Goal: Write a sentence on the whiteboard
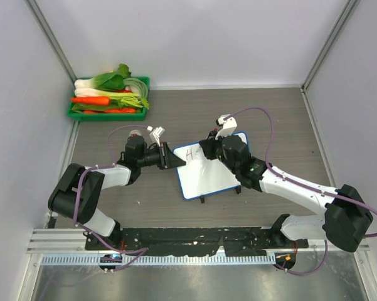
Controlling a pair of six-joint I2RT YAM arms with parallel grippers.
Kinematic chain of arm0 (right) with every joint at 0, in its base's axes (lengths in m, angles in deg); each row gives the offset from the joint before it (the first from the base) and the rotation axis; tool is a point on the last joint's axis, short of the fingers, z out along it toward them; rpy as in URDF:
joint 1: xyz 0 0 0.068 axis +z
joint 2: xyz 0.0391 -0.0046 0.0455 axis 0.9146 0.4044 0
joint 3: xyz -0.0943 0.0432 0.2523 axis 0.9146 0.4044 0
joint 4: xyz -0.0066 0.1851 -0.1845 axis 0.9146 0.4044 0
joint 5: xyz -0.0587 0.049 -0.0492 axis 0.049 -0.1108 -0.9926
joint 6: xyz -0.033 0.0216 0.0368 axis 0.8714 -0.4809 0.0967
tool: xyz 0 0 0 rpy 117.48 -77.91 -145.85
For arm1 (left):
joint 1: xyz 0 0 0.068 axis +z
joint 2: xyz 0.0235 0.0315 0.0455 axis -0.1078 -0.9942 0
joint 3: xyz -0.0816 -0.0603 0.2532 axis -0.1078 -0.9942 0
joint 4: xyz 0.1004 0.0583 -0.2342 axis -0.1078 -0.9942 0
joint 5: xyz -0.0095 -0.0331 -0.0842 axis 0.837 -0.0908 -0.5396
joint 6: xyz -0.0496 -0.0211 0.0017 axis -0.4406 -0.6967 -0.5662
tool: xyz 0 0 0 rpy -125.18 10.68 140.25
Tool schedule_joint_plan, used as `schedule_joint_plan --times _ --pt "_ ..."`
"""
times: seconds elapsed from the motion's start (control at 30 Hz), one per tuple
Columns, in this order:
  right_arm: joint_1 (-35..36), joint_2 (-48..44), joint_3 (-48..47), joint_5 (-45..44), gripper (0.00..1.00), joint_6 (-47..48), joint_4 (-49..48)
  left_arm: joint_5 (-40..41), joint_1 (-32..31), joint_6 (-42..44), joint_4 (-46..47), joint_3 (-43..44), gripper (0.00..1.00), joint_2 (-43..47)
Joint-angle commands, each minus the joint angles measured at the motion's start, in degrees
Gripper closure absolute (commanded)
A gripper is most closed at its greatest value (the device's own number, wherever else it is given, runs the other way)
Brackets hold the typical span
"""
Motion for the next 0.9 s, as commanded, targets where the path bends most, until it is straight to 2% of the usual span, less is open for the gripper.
schedule_joint_plan --times 0.0,0.87 --pt "-0.1 0.4 -2.0 -1.9 0.99 0.2 -2.8 3.6 -0.8 5.8 -5.2 -0.2 1.0 -2.0" --pt "-0.1 -0.1 1.2 3.8 0.98 -0.9 -0.4 3.5 -0.7 5.8 -5.2 0.0 1.0 -2.1"
